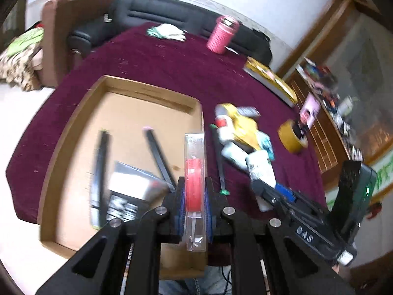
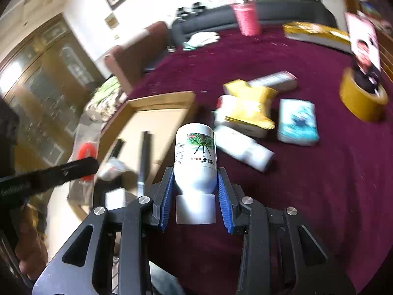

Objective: Organize objects
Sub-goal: 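Place the candle pack and white bottle into the tray, opening both grippers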

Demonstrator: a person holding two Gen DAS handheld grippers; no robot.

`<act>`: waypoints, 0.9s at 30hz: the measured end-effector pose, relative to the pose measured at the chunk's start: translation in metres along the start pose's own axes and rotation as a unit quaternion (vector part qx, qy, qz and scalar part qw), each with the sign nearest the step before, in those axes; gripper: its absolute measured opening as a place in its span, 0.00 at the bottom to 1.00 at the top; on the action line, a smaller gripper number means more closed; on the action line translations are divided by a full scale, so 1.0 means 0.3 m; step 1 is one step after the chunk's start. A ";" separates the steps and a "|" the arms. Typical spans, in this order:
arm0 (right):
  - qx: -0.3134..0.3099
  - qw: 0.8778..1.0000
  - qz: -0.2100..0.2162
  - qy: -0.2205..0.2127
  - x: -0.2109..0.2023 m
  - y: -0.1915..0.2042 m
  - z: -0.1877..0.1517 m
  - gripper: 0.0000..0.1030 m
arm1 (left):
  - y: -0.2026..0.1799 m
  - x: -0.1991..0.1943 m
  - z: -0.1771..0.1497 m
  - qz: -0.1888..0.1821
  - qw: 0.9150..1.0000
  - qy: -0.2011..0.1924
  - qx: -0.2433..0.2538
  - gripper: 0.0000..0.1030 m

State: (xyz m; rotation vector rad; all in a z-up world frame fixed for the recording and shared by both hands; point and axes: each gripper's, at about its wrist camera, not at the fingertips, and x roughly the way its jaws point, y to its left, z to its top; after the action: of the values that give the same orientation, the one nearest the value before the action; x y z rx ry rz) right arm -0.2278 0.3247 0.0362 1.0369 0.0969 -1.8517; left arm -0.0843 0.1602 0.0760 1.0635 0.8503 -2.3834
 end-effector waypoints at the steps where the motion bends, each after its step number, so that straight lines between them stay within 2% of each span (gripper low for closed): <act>1: -0.008 1.000 0.003 0.003 0.014 0.029 0.008 0.33 | 0.032 -0.004 0.014 0.017 1.000 -0.008 -0.004 0.11; 8: -0.043 0.999 0.013 0.021 0.118 0.148 0.058 0.33 | 0.217 0.049 0.132 0.023 0.998 -0.020 -0.057 0.11; 12: -0.054 0.998 0.013 0.036 0.192 0.178 0.077 0.33 | 0.274 0.138 0.170 0.025 0.997 0.009 -0.068 0.11; 17: -0.073 0.996 0.010 0.051 0.273 0.206 0.108 0.33 | 0.271 0.235 0.163 0.052 0.997 0.044 -0.037 0.11; 20: -0.079 0.995 0.007 0.061 0.321 0.216 0.125 0.33 | 0.293 0.261 0.147 0.067 0.996 0.052 -0.040 0.11; 23: -0.093 0.994 -0.011 0.061 0.353 0.228 0.137 0.33 | 0.313 0.291 0.140 0.066 0.994 0.066 -0.049 0.11; 27: -0.099 0.992 -0.028 0.070 0.404 0.237 0.143 0.33 | 0.293 0.291 0.138 0.074 0.995 0.066 -0.032 0.11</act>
State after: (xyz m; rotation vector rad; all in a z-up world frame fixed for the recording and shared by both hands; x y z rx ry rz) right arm -0.2186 0.1814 0.0051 1.0318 0.3882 -1.7781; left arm -0.1116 0.0586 -0.0014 1.2246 0.8553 -2.1684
